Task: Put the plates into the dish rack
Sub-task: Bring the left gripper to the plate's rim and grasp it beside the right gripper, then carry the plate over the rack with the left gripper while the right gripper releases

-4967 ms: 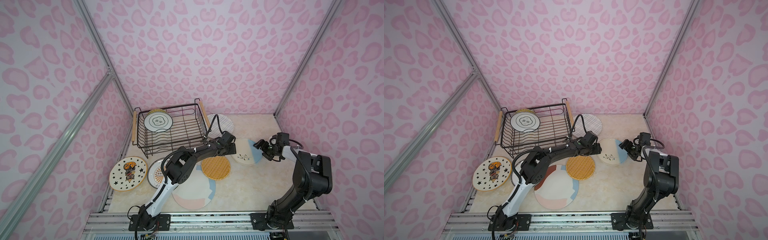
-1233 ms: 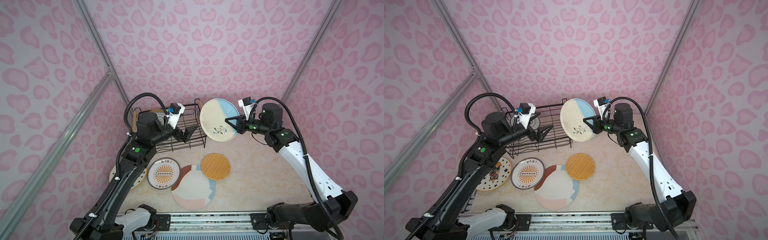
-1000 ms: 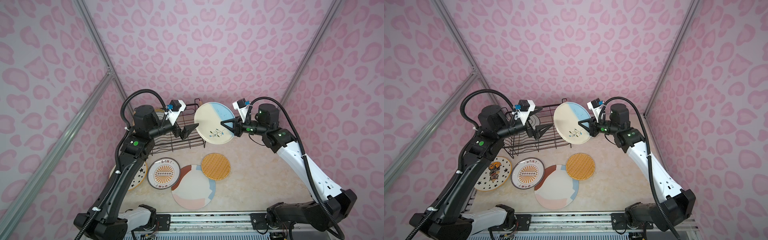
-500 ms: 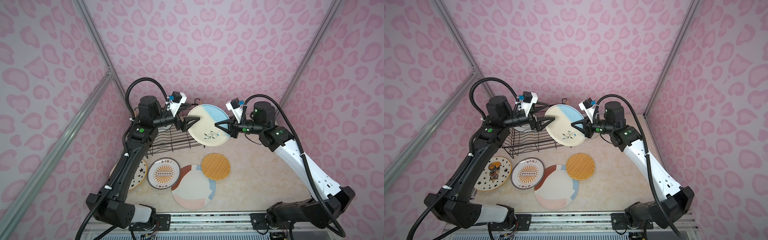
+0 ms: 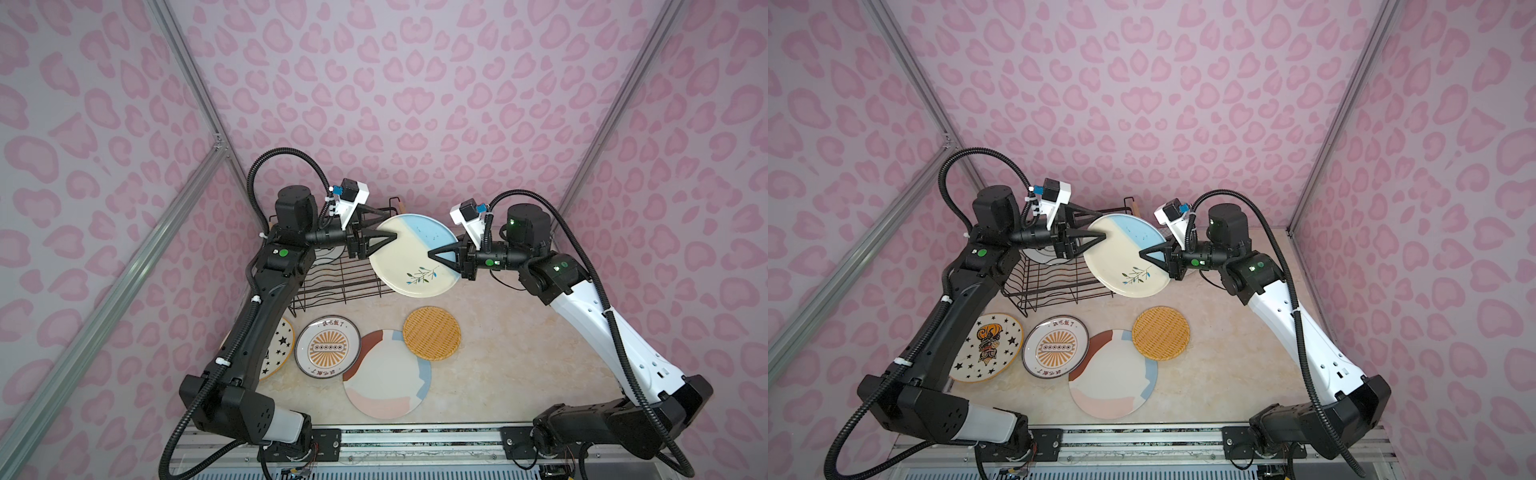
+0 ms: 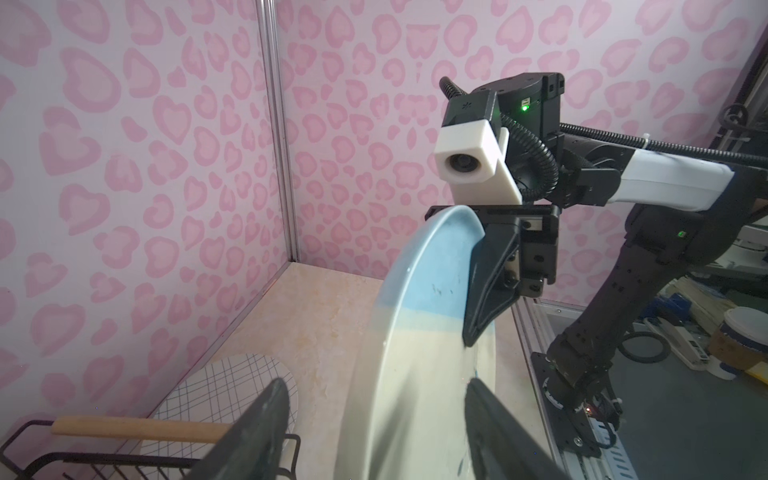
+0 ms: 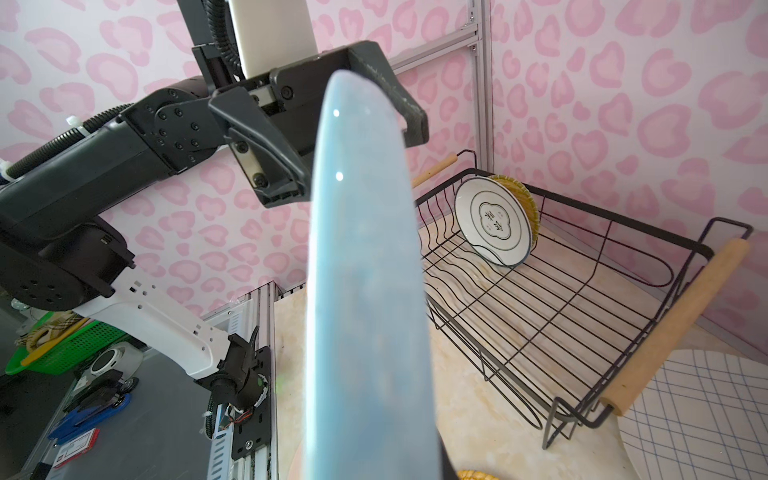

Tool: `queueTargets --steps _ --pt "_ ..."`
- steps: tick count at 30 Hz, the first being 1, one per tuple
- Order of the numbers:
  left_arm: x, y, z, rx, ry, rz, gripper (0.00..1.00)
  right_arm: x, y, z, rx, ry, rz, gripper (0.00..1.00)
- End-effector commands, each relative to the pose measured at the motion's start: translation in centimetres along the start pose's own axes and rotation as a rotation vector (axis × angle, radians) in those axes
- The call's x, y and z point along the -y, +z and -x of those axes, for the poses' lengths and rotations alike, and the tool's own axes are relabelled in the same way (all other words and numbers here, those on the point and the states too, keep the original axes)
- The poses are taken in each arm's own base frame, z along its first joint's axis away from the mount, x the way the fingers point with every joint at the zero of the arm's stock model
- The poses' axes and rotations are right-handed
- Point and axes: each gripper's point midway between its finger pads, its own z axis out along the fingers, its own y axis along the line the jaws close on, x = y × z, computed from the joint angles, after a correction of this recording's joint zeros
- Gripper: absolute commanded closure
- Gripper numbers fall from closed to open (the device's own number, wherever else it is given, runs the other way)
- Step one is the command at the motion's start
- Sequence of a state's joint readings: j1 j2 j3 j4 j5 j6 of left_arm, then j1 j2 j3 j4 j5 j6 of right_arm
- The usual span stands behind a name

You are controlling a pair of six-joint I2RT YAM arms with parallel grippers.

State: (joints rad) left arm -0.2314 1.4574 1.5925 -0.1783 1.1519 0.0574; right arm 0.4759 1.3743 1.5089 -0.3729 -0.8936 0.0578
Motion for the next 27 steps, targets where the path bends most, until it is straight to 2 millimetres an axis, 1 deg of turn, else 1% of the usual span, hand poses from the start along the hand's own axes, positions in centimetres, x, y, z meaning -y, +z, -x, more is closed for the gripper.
queueTargets --steps 1,4,7,12,14,17,20,24,27 --pt "1.0 0.0 0.7 0.011 -0.011 -0.074 0.38 -1.0 -0.2 1.4 0.045 -0.066 0.041 1.0" --pt "1.0 0.0 0.1 -0.002 -0.042 -0.083 0.42 -1.0 -0.2 1.3 0.039 -0.065 0.042 1.0" --pt "1.1 0.1 -0.6 -0.012 -0.065 -0.089 0.43 -1.0 -0.3 1.3 0.034 -0.067 0.045 1.0" --pt "0.6 0.2 -1.7 -0.031 -0.101 -0.076 0.44 -1.2 -0.1 1.4 0.025 -0.069 0.056 1.0" --pt "0.4 0.3 -1.8 -0.033 -0.117 -0.075 0.45 -1.3 0.0 1.5 0.028 -0.068 0.066 1.0" --pt "0.3 0.4 -1.9 -0.035 -0.135 -0.082 0.48 -1.2 0.2 1.3 0.029 -0.066 0.068 1.0" --pt "0.5 0.4 -2.2 -0.039 -0.149 -0.085 0.49 -1.2 0.4 1.2 0.032 -0.059 0.08 1.0" --pt "0.7 0.3 -3.5 -0.054 -0.168 -0.08 0.5 -1.0 1.0 1.1 0.026 -0.052 0.095 1.0" --pt "1.1 0.2 -3.4 -0.052 -0.175 -0.094 0.54 -1.1 1.3 1.3 0.025 -0.05 0.113 1.0"
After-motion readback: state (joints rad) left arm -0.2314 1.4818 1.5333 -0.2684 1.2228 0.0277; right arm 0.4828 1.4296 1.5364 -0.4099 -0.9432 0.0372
